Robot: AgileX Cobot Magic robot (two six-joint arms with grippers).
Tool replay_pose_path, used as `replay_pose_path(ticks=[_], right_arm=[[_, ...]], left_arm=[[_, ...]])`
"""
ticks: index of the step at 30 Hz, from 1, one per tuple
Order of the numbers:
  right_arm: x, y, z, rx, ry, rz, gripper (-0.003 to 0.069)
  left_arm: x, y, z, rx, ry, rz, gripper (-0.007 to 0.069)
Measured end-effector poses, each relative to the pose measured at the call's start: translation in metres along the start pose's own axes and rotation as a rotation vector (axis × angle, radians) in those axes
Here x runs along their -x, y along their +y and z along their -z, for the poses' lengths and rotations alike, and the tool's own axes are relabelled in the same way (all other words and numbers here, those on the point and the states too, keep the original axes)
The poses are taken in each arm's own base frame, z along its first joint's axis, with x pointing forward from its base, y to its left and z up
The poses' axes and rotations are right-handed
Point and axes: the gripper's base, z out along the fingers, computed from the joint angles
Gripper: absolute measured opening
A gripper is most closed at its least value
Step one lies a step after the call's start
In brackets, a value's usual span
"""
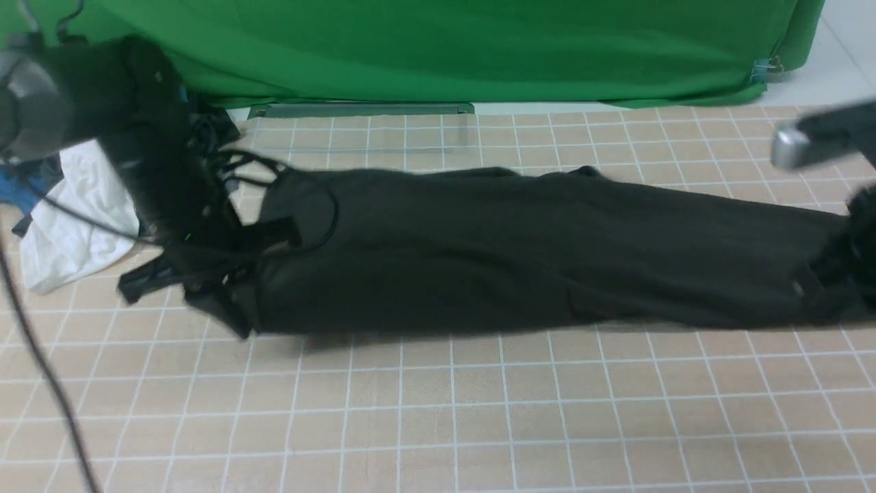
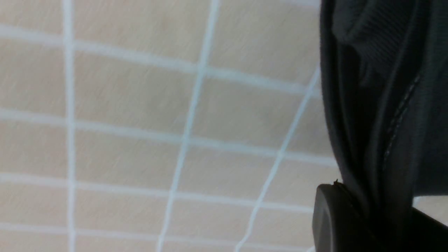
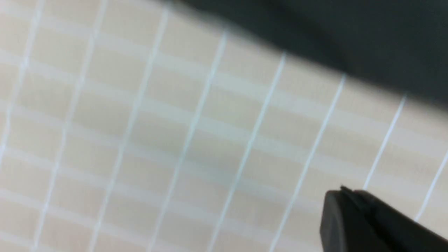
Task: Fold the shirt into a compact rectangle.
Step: 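Pull the folded dark garment lengthwise by its ends to straighten it flat on the table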
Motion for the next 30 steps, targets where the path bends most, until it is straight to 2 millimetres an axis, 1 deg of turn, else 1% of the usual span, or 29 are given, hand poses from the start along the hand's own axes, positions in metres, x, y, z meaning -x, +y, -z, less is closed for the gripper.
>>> replay_pose_path(ticks=[3, 5, 6, 10, 12, 14, 15, 16, 19, 20, 22, 24, 25, 27, 30], right_arm=[[-0.029, -0.013, -0.007, -0.008, 0.038, -0.072, 0.0022], [-0.037, -0.02, -0.01, -0.013, 0.051, -0.112, 0.0022], [-0.04, -0.027, -0.011, -0.019, 0.05, -0.148, 0.0022], [-0.037, -0.052, -0.012, -0.03, -0.005, -0.269, 0.0022], [-0.029, -0.067, -0.014, -0.041, -0.042, -0.321, 0.0026], [-0.019, -0.079, -0.015, -0.058, -0.084, -0.354, 0.0049], [-0.014, -0.085, -0.017, -0.069, -0.106, -0.366, 0.0074], [-0.005, -0.091, -0.019, -0.079, -0.13, -0.372, 0.0118], [0.011, -0.1, -0.025, -0.083, -0.166, -0.366, 0.0249], [0.019, -0.103, -0.029, -0.071, -0.169, -0.368, 0.033], [0.027, -0.107, -0.036, -0.053, -0.164, -0.377, 0.0442], [0.039, -0.113, -0.044, -0.043, -0.159, -0.383, 0.0571], [0.044, -0.115, -0.049, -0.039, -0.154, -0.382, 0.0608], [0.052, -0.118, -0.058, -0.033, -0.139, -0.381, 0.0636], [0.062, -0.119, -0.074, -0.024, -0.123, -0.371, 0.0626]], left_arm=[[-0.033, 0.015, -0.004, 0.047, 0.022, -0.007, 0.002], [-0.046, 0.02, -0.007, 0.058, 0.022, -0.008, 0.002], [-0.053, 0.023, -0.006, 0.062, 0.001, -0.012, 0.002], [-0.067, 0.03, -0.006, 0.078, -0.053, -0.014, 0.002], [-0.069, 0.032, -0.004, 0.081, -0.074, -0.014, 0.002], [-0.068, 0.032, -0.004, 0.083, -0.09, -0.015, 0.002], [-0.068, 0.032, -0.004, 0.082, -0.095, -0.014, 0.002], [-0.067, 0.032, -0.004, 0.082, -0.1, -0.013, 0.002], [-0.067, 0.032, -0.003, 0.08, -0.108, -0.012, 0.002], [-0.066, 0.032, -0.003, 0.08, -0.112, -0.012, 0.002], [-0.066, 0.031, -0.003, 0.077, -0.121, -0.009, 0.002], [-0.066, 0.031, -0.003, 0.077, -0.123, -0.01, 0.002], [-0.066, 0.031, -0.003, 0.077, -0.123, -0.009, 0.002], [-0.065, 0.031, -0.003, 0.074, -0.124, -0.007, 0.002], [-0.066, 0.031, -0.003, 0.069, -0.123, -0.004, 0.002]])
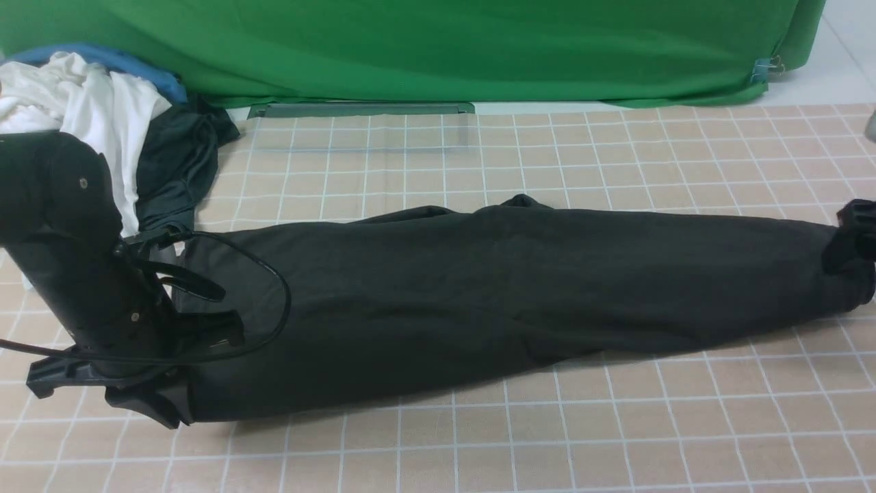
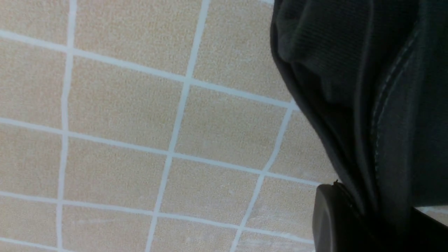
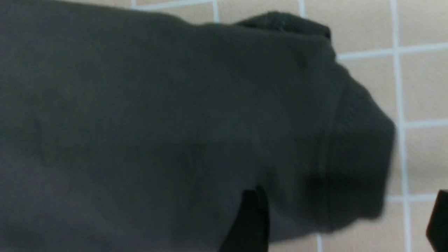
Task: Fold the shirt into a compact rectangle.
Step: 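Pull the folded dark garment lengthwise by its ends to straighten it flat on the table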
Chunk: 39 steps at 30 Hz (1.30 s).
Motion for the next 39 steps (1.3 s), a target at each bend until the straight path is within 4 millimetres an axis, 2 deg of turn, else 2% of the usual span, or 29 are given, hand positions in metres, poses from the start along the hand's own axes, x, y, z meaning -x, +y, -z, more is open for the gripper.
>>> replay_pose_path(ticks=[3, 7, 10, 33, 36, 39], right_arm=[[0.008, 0.008, -0.023, 0.004, 0.005, 0.035, 0.0589], [0.011, 0.021, -0.049, 0.012, 0.026, 0.075, 0.0575], [0.013, 0.026, -0.058, 0.008, 0.021, 0.097, 0.0574], [0.029, 0.02, -0.044, -0.134, 0.05, 0.124, 0.0594], [0.028, 0.02, -0.046, -0.138, 0.051, 0.131, 0.0589], [0.028, 0.022, -0.059, -0.136, 0.075, 0.138, 0.058]], left_arm=[[0.0, 0.0, 0.0, -0.005, 0.001, 0.004, 0.002], [0.0, 0.0, 0.0, -0.005, 0.001, 0.005, 0.002], [0.0, -0.001, 0.0, -0.007, 0.001, 0.006, 0.002], [0.0, -0.001, 0.0, -0.008, 0.002, 0.006, 0.002], [0.0, -0.001, 0.0, -0.008, 0.002, 0.006, 0.002], [0.0, -0.001, 0.0, -0.009, 0.003, 0.007, 0.002]])
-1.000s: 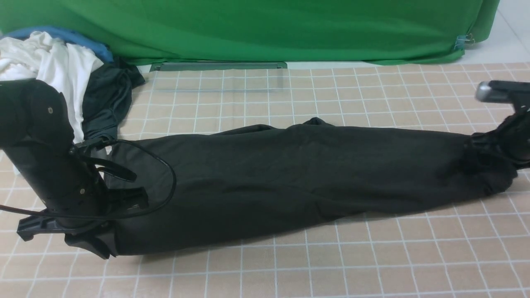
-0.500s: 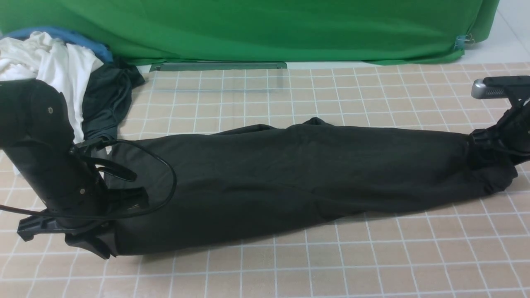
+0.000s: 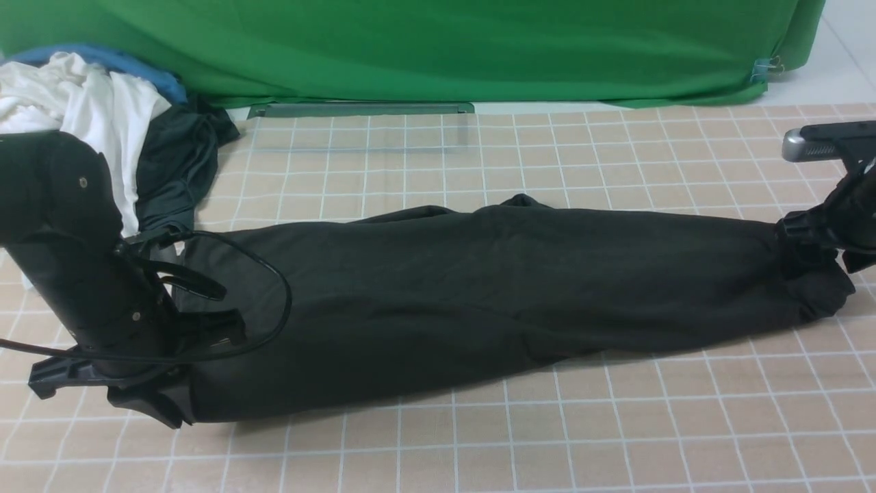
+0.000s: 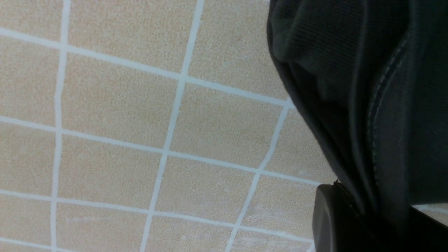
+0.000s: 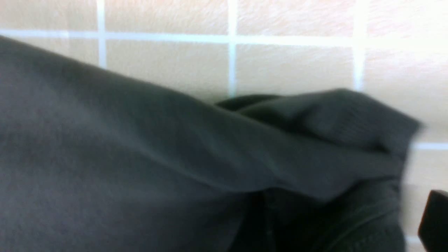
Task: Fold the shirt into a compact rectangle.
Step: 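Pull the folded dark garment lengthwise by its ends to straighten it flat on the table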
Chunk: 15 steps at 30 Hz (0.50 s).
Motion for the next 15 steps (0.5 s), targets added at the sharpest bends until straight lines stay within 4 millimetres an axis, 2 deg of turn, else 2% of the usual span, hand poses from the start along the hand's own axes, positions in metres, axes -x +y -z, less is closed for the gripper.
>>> replay_pose_path(ticks=[4, 6, 10, 13, 14, 15], right_arm=[[0.002, 0.002, -0.003, 0.002, 0.005, 0.006, 0.0575], [0.002, 0.004, -0.004, 0.003, 0.01, 0.009, 0.0536], [0.003, 0.008, -0.003, 0.019, 0.014, 0.008, 0.0343], [0.002, 0.012, -0.003, 0.03, 0.023, 0.009, 0.0133], [0.002, 0.012, -0.003, 0.031, 0.028, 0.015, 0.0099], [0.002, 0.012, -0.003, 0.031, 0.033, 0.02, 0.0096]], left_arm=[[-0.001, -0.001, 0.0, -0.008, 0.011, 0.006, 0.002], [-0.001, -0.001, 0.0, -0.016, 0.012, 0.011, 0.002], [-0.001, -0.002, 0.0, -0.018, 0.012, 0.011, 0.002], [-0.001, -0.002, 0.0, -0.018, 0.012, 0.006, 0.002], [-0.001, -0.002, 0.0, -0.017, 0.015, 0.006, 0.002], [-0.002, -0.001, 0.0, -0.015, 0.024, 0.006, 0.002]])
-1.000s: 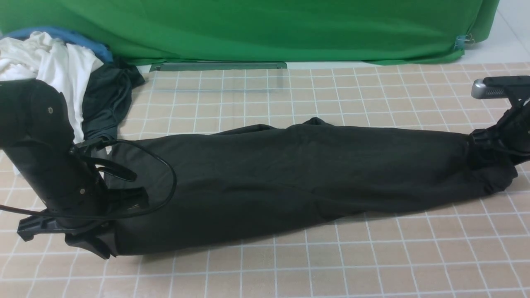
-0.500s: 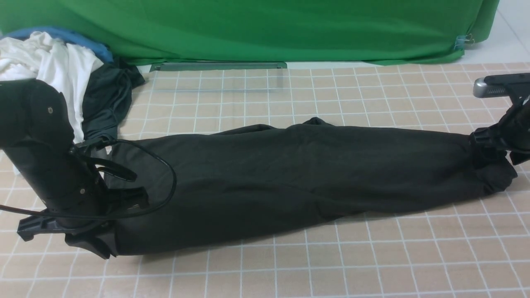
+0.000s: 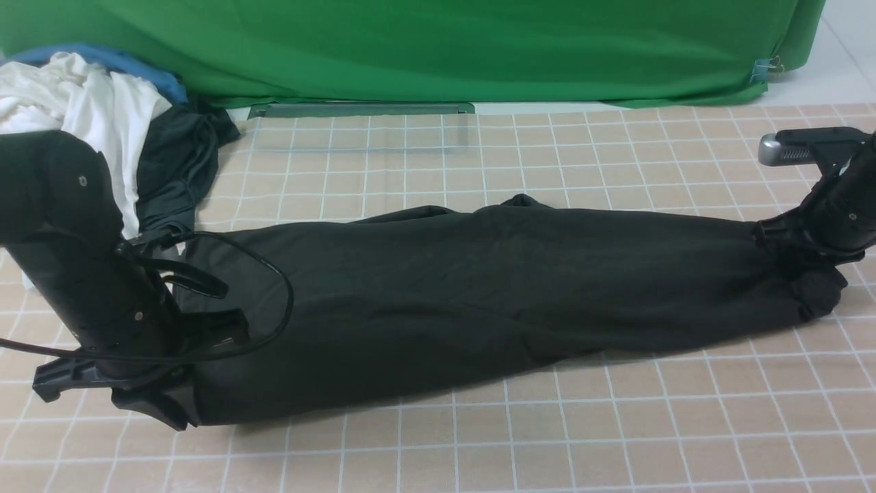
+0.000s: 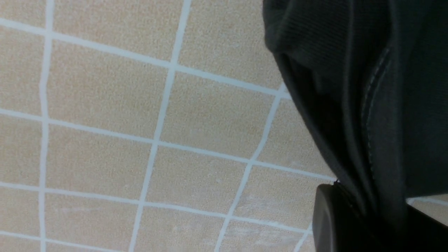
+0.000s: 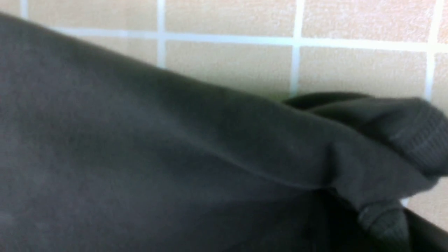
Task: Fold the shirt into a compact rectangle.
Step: 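Pull the folded dark garment lengthwise by its ends to straighten it flat on the table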
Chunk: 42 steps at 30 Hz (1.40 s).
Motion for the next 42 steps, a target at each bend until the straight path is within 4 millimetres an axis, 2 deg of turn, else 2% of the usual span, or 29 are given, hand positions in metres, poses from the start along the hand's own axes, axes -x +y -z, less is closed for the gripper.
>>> replay_pose_path(ticks=[5, 10, 14, 21, 25, 29, 32, 36, 41, 42], right_arm=[[-0.009, -0.008, 0.013, -0.008, 0.071, 0.004, 0.0097], [-0.031, -0.037, 0.046, -0.029, 0.122, -0.07, 0.0097], [-0.066, -0.058, 0.066, -0.087, 0.144, -0.133, 0.0097], [-0.146, -0.08, 0.074, -0.142, 0.206, -0.271, 0.0097], [-0.168, -0.085, 0.078, -0.162, 0.178, -0.316, 0.0097], [-0.172, -0.086, 0.081, -0.172, 0.159, -0.32, 0.0097], [-0.172, -0.086, 0.081, -0.178, 0.155, -0.313, 0.0097], [-0.17, -0.089, 0.081, -0.198, 0.127, -0.29, 0.0097], [-0.165, -0.091, 0.081, -0.211, 0.072, -0.264, 0.0097], [-0.164, -0.091, 0.081, -0.212, 0.062, -0.26, 0.0098]], left_arm=[[0.003, -0.004, 0.016, -0.013, 0.001, -0.027, 0.002], [0.001, -0.008, 0.022, -0.062, -0.007, -0.03, 0.002], [-0.01, -0.011, 0.011, -0.13, 0.054, -0.05, 0.002], [-0.044, -0.014, -0.011, -0.152, 0.143, -0.094, 0.002], [-0.059, -0.022, -0.022, -0.139, 0.15, -0.151, 0.002], [-0.069, -0.031, -0.032, -0.128, 0.138, -0.182, 0.0041], [-0.069, -0.033, -0.032, -0.126, 0.13, -0.177, 0.0096], [-0.072, -0.032, -0.031, -0.12, 0.158, -0.161, 0.0213], [-0.074, -0.032, -0.028, -0.115, 0.181, -0.144, 0.0402], [-0.072, -0.034, -0.024, -0.116, 0.181, -0.151, 0.0468]])
